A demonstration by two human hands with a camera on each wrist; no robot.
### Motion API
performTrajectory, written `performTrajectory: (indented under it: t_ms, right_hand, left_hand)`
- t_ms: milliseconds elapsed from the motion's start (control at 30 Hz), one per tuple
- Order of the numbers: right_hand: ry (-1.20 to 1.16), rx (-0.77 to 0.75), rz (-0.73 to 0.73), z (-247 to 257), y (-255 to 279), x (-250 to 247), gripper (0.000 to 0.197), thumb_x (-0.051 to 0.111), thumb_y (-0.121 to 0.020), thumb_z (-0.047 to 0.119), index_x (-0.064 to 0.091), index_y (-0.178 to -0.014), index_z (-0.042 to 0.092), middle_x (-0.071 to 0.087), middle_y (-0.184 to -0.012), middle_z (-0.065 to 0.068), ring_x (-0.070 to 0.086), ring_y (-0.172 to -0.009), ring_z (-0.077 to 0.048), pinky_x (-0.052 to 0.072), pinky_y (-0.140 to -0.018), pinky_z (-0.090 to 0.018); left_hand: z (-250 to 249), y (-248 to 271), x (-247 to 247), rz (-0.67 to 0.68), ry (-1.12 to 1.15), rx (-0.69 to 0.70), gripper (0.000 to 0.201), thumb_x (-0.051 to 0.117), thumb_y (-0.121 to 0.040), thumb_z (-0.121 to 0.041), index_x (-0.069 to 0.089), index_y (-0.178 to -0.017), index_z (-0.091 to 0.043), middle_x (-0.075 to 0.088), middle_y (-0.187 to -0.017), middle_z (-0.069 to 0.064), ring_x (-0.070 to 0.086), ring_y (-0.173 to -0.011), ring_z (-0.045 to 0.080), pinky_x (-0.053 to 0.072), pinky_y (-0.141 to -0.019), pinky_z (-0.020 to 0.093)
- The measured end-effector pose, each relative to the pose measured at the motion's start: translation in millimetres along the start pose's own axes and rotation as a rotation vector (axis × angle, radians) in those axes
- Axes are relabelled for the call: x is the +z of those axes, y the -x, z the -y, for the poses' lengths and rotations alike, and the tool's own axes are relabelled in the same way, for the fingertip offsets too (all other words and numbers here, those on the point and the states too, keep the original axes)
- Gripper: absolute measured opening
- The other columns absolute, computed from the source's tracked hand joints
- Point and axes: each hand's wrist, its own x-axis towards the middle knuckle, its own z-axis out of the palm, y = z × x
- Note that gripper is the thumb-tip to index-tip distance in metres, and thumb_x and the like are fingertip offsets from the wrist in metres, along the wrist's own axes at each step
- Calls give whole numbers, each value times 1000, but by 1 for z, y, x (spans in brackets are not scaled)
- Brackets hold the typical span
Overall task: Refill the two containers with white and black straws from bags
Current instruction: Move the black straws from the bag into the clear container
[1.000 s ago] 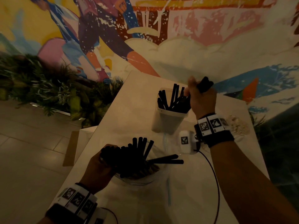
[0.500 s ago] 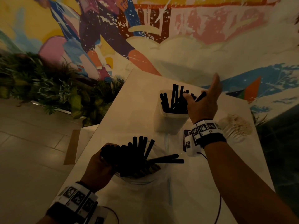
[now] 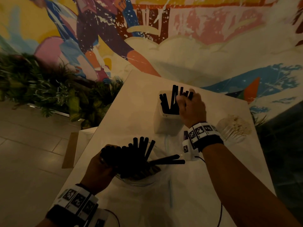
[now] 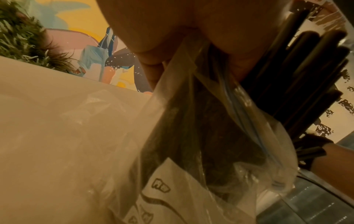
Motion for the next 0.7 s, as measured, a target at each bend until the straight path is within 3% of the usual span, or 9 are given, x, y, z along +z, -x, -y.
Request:
performTrajectory:
  t_ms: [67, 133, 200, 267, 300, 367, 467, 567, 700]
  right_hand:
    - [12, 16, 46, 5, 1, -8, 67, 15, -89, 62, 36, -144, 31, 15, -158, -13, 14, -144, -37, 19, -112, -60]
    - [-78, -18, -76, 11, 7, -23, 64, 26, -90, 61, 31, -147, 32, 9, -160, -13, 8, -146, -34, 14, -112, -59]
    - [-260, -49, -270, 12, 20, -35, 62, 43, -91, 53, 34, -146, 26, 19, -158, -13, 17, -146, -29, 20, -114, -48]
    - [-439, -64, -312, 6, 43, -41, 58, 57, -90, 34, 40, -143, 21, 35, -152, -9, 34, -139, -20, 32, -112, -36]
    - [-473, -52, -226, 0, 58, -38, 57, 60, -88, 20, 42, -142, 20, 42, -148, -5, 41, -133, -16, 39, -109, -37]
    - [-465, 10, 107, -12, 90, -30, 70, 58, -81, -2, 39, -143, 23, 43, -147, 0, 43, -131, -14, 43, -107, -42]
    - [-444, 85, 545, -18, 138, -19, 91, 55, -73, -7, 22, -147, 36, 25, -156, 5, 24, -144, -14, 25, -118, -35]
    - [-562, 10, 603, 1, 170, -17, 94, 55, -69, 3, 13, -139, 50, 14, -157, 15, 12, -146, -5, 16, -119, -24]
    - [-501, -201, 516, 44, 185, -24, 93, 49, -70, 23, -5, -142, 43, -7, -153, 26, -16, -141, 7, -8, -120, -27]
  left_hand:
    - [0, 0, -1, 4, -17, 9, 37, 66, -60, -71, 62, -89, -48, 66, -93, -19, 63, -84, -1, 50, -76, 9]
    - [1, 0, -2, 13, -28, -4, 39, 65, -59, -73, 61, -89, -49, 66, -93, -19, 63, -84, -1, 51, -77, 12]
    - [4, 0, -5, 29, -39, -26, 41, 66, -58, -73, 61, -90, -49, 66, -96, -15, 63, -88, 3, 52, -81, 19]
    - [3, 0, -8, 31, -106, -38, 45, 63, -59, -75, 58, -97, -52, 64, -104, -15, 62, -95, 4, 52, -87, 24]
    - [-1, -1, -8, 35, -131, -29, 48, 63, -60, -75, 55, -102, -53, 63, -108, -20, 61, -99, 0, 50, -88, 19]
    - [-8, -4, -9, 63, -167, 5, 63, 68, -60, -68, 48, -115, -46, 57, -115, -28, 55, -106, -8, 44, -89, 7]
    - [-13, -7, -14, 116, -207, -21, 98, 79, -50, -45, 31, -134, -28, 41, -126, -38, 43, -118, -13, 38, -92, 2]
    - [-20, -8, -21, 211, -186, -45, 114, 83, -47, -51, 23, -141, -25, 31, -138, -35, 32, -130, -9, 35, -102, 10]
    - [-36, -7, -23, 326, -134, -85, 112, 85, -49, -51, 21, -141, -41, 30, -147, -19, 28, -138, 4, 31, -112, 32]
